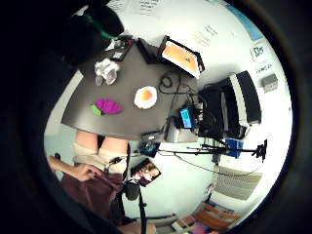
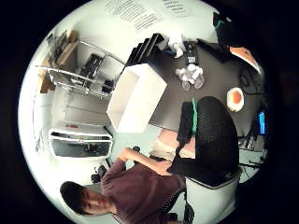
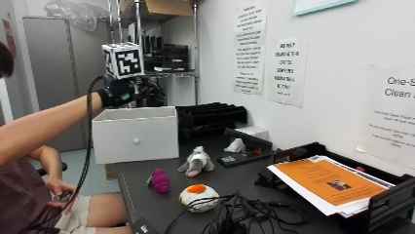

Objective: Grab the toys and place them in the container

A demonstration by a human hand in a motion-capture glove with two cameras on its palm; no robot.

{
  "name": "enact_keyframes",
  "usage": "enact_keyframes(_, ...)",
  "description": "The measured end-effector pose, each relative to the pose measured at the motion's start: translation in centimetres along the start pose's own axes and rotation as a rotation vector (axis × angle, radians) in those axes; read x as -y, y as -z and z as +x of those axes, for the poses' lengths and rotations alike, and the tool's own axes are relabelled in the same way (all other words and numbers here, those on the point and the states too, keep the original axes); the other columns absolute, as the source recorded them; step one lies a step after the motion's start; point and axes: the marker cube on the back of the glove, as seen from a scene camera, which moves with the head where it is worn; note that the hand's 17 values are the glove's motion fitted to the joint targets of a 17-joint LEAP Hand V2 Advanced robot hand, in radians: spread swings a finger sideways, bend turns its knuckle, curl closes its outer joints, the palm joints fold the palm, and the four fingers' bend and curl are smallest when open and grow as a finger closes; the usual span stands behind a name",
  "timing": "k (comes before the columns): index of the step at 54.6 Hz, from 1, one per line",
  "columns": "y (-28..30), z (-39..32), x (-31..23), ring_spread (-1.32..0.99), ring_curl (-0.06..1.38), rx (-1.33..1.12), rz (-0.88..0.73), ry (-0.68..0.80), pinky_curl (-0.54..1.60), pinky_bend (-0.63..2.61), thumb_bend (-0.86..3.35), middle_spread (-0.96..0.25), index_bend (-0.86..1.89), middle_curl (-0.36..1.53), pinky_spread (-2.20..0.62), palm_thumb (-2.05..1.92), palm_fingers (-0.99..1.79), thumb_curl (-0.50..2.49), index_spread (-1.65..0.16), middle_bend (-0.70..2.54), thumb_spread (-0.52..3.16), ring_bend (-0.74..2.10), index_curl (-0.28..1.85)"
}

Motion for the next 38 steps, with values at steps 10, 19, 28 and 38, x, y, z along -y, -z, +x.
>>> enact_keyframes(10, 0.2, 0.0, 3.2, -0.09, 0.13, -0.072, -0.019, -0.076, 0.21, 0.6, 0.15, -0.07, 0.13, 0.06, -0.01, 0.11, 0.23, 0.07, -0.17, 0.15, 1.09, 0.44, 0.12)
enact_keyframes(19, -0.3, 1.8, 6.1, -0.1, 0.18, -0.16, -0.068, -0.243, 0.29, 0.78, 0.15, -0.09, 0.08, 0.12, 0.0, 0.07, 0.02, 0.12, -0.21, 0.17, 1.38, 0.56, 0.12)
enact_keyframes(28, -1.4, 3.9, 7.6, -0.07, 0.2, -0.237, -0.148, -0.253, 0.32, 0.89, 0.12, -0.05, 0.05, 0.17, 0.01, 0.01, -0.15, 0.16, -0.22, 0.17, 1.47, 0.57, 0.11)
enact_keyframes(38, -4.3, 6.3, 8.8, -0.01, 0.21, -0.274, -0.195, -0.231, 0.38, 1.08, 0.03, -0.01, -0.01, 0.19, 0.03, -0.03, -0.31, 0.19, -0.22, 0.12, 1.41, 0.56, 0.07)
